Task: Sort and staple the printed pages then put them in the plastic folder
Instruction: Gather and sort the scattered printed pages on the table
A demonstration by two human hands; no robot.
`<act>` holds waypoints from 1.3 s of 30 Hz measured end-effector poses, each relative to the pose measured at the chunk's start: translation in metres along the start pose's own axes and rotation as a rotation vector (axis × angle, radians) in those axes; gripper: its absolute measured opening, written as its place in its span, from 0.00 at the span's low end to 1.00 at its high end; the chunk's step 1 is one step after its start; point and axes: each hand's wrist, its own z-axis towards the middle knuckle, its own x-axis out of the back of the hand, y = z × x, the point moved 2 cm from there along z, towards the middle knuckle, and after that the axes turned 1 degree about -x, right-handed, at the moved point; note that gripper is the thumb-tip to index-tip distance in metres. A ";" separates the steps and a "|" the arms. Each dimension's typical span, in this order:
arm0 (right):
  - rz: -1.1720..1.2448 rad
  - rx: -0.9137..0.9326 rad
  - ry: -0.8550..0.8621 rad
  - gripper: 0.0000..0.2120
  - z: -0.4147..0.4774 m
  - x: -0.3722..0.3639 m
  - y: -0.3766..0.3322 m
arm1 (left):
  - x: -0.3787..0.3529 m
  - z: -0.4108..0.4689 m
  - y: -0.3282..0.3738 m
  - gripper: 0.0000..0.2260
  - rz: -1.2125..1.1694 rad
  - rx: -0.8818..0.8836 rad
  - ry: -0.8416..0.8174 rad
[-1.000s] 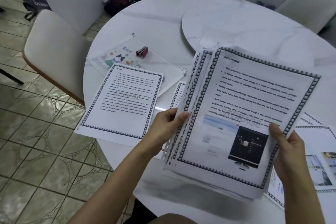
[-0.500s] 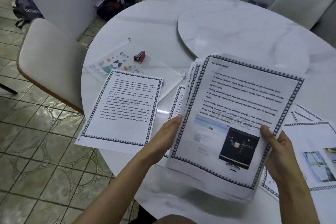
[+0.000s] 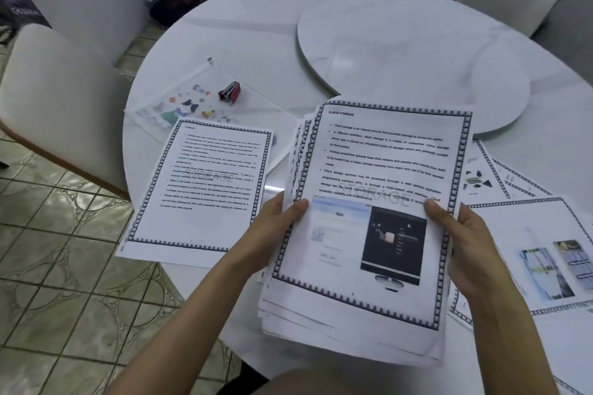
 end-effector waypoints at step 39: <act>-0.210 -0.075 0.236 0.15 0.025 0.016 0.077 | 0.027 0.000 -0.037 0.02 0.101 0.161 0.267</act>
